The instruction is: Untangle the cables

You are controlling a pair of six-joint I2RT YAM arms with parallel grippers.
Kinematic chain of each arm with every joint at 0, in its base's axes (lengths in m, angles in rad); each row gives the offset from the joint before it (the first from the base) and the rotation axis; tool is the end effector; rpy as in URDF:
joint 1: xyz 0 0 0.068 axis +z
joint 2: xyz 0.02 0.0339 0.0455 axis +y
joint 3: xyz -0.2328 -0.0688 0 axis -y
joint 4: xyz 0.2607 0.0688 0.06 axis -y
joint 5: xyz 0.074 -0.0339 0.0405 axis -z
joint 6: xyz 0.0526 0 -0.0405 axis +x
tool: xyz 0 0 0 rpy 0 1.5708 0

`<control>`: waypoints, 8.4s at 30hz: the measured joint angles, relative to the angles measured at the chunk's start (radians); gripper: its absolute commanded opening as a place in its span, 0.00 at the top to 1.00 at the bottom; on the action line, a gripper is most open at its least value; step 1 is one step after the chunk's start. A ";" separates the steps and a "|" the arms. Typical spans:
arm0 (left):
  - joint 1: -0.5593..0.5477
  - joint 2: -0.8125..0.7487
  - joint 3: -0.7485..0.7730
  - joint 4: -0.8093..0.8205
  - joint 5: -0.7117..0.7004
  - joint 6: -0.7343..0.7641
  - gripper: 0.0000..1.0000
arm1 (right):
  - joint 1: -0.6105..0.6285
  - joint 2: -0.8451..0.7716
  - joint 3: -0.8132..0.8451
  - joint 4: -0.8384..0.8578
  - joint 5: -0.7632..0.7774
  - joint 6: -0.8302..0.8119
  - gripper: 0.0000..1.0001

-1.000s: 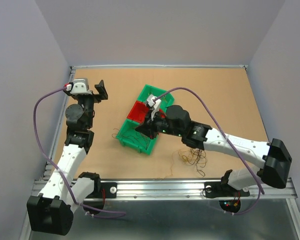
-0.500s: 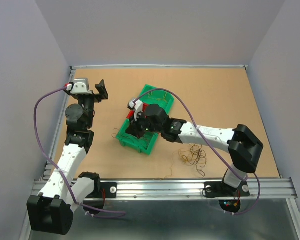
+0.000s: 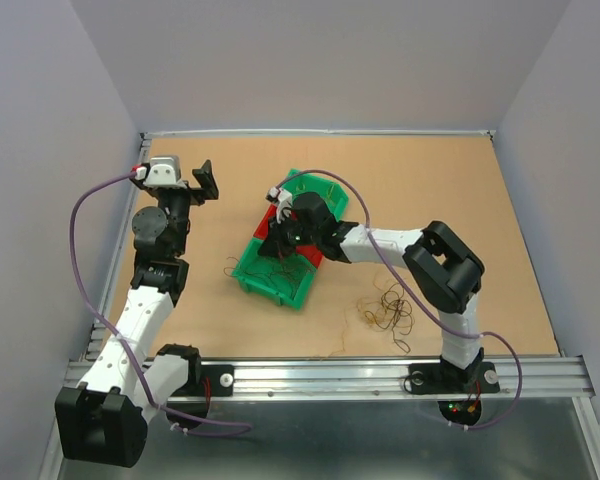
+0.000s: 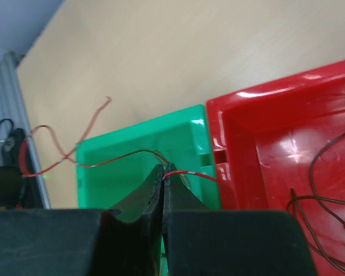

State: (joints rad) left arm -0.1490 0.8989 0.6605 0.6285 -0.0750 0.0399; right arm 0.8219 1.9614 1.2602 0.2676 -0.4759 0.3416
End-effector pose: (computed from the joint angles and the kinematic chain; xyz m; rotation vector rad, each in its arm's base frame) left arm 0.2572 -0.0346 0.3405 0.0455 1.1811 -0.0518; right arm 0.2929 0.3505 0.1557 -0.8327 2.0033 1.1872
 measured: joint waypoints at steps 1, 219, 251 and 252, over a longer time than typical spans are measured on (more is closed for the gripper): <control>0.000 0.003 0.000 0.000 0.002 0.000 0.01 | 0.003 0.016 0.009 -0.006 0.016 -0.002 0.99; -0.680 0.452 0.328 -0.648 0.649 0.403 1.00 | 0.107 -0.985 -0.884 0.203 0.484 -0.460 0.47; -0.713 0.394 0.502 -0.769 0.703 0.402 1.00 | 0.109 -0.779 -0.884 0.616 0.726 -0.450 0.76; -0.716 0.394 0.523 -0.780 0.698 0.403 1.00 | 0.109 -0.758 -0.884 0.632 0.740 -0.450 0.78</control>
State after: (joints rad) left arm -0.8646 1.2926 1.1835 -0.1516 0.6235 0.4427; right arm 0.9314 1.2037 0.3763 0.9001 0.2638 -0.1085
